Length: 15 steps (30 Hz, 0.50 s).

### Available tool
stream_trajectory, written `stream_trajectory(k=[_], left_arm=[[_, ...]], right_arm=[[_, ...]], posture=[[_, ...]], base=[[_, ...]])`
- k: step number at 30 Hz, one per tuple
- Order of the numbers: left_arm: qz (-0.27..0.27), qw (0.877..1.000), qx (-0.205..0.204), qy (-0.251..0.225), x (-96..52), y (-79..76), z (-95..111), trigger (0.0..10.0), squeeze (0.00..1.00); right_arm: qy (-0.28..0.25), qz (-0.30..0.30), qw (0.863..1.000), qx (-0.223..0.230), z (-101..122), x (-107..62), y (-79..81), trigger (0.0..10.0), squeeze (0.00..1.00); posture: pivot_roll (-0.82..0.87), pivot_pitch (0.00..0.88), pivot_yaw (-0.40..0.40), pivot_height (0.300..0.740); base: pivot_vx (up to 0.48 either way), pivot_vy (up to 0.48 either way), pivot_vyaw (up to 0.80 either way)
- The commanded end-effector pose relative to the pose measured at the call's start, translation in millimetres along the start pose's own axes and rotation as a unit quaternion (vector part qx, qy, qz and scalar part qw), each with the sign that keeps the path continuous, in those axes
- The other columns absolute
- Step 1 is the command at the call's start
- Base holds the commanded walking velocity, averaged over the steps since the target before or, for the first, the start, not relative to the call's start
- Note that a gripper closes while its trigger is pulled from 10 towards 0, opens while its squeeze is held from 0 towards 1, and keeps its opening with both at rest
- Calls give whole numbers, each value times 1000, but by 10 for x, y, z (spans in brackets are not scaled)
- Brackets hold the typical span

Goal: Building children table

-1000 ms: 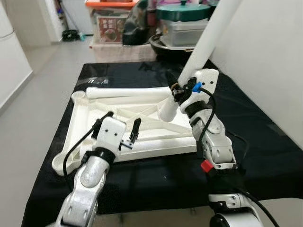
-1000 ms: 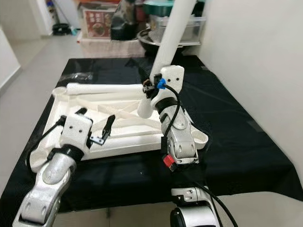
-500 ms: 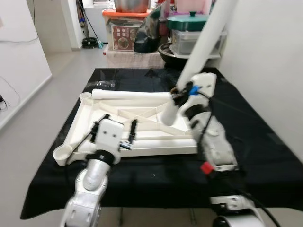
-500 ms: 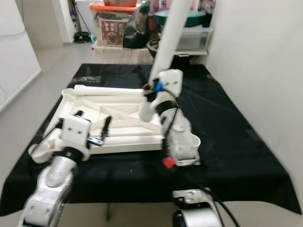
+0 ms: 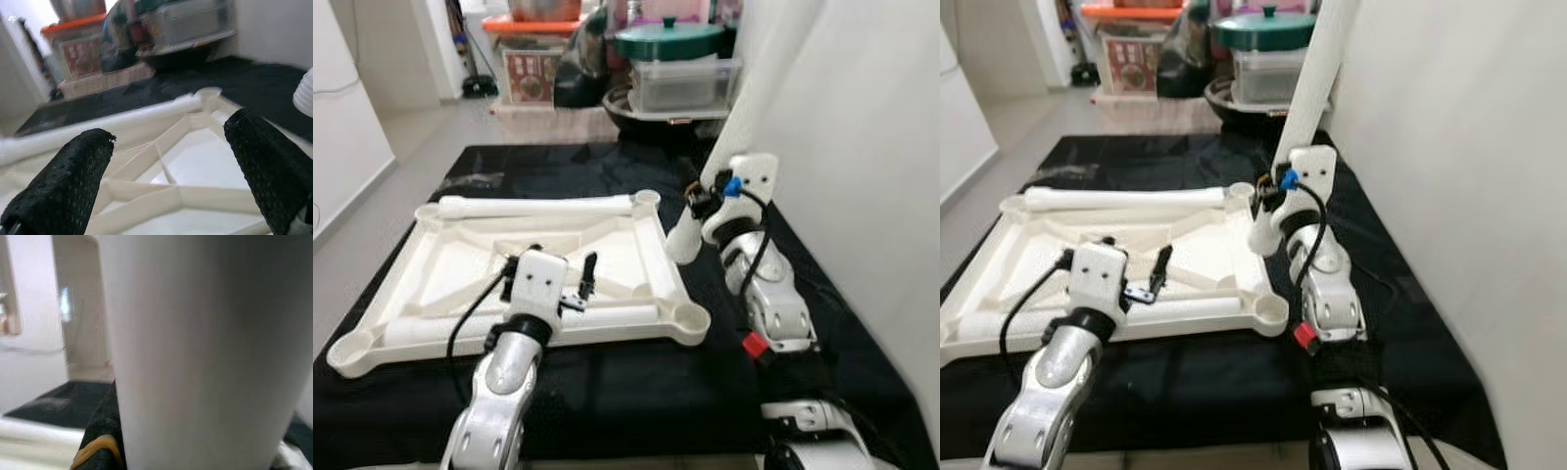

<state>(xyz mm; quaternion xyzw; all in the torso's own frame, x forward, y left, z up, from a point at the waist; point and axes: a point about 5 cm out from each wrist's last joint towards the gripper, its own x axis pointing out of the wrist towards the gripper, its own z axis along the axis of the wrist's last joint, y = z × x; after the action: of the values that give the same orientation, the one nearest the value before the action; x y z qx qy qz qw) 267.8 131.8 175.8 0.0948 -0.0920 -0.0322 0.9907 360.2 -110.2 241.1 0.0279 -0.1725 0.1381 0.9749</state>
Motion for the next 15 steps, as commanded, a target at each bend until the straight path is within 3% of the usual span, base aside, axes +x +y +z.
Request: stream_trajectory(k=[1,6,11,13,15], left_arm=[[-3,1000,-1,8,3,-16,-21,10000,0],[-7,1000,-5,10,-9,-47,-29,10000,0],[-17,1000,-14,18,-34,-95,-50,10000,0],[-17,1000,-14,18,-34,-95,-50,10000,0],[-32,999,-18,31,-111,-166,-102,10000,0]], right_arm=[[-9,1,1000,-4,36,14,-27,10000,0],[-5,9,1000,-8,50,64,-62,10000,0],[30,80,996,6,-16,145,-94,10000,0],[30,80,996,6,-16,145,-94,10000,0],[50,105,993,11,-11,263,-180,10000,0]], posture=[[84,0,-53,740],[83,0,-52,740],[85,0,-51,740],[85,0,-51,740],[92,0,-52,740]], base=[[0,0,0],[0,0,0],[0,0,0],[0,0,0],[0,0,0]])
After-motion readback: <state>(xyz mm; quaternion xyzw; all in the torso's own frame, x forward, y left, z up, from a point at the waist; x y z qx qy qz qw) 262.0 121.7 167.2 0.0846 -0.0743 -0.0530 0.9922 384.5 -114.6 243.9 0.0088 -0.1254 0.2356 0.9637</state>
